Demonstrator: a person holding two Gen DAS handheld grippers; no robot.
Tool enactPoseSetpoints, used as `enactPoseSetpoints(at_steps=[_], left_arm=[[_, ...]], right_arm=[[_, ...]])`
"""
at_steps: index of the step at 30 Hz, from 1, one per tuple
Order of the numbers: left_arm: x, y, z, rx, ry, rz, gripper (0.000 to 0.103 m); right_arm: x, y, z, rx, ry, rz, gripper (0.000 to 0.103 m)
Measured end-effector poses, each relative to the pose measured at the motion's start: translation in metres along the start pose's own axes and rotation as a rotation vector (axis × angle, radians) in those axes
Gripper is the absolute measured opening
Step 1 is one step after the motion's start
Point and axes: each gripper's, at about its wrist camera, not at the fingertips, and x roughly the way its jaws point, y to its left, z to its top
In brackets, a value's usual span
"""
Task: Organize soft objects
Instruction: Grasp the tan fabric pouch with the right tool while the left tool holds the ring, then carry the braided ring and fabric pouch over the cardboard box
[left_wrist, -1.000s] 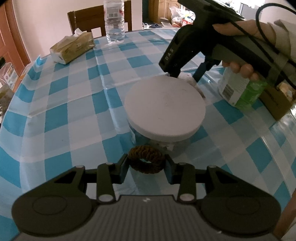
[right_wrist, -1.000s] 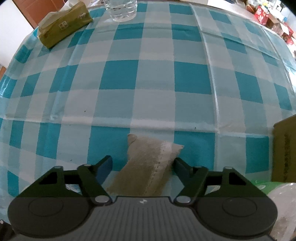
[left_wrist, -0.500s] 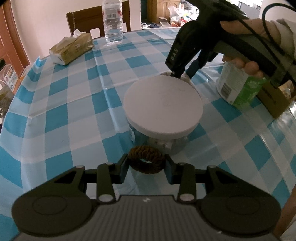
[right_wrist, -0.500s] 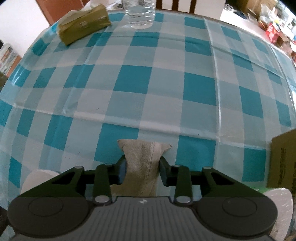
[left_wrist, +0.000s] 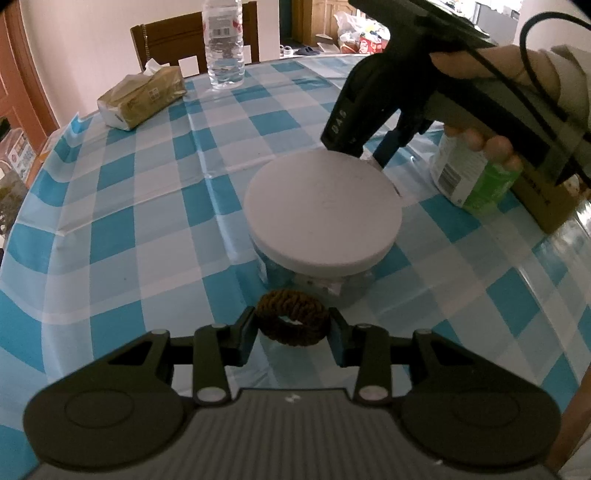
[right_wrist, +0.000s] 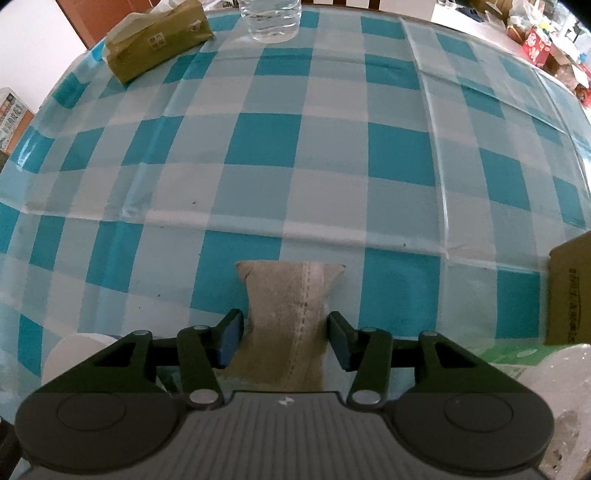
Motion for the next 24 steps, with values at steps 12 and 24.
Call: enactPoseSetpoints(at_steps=[12, 24], left_arm=[[-0.008, -0.003, 0.0, 0.035, 0.004, -0.002, 0.039], [-0.027, -0.006, 0.005, 0.068, 0.007, -0.012, 0.038]], right_arm=[[-0.019, -0.003, -0.001, -0.059, -0.053, 0.023, 0.032], [-0.065, -0.002, -0.009, -0.096, -0.123, 0.044, 0.032]])
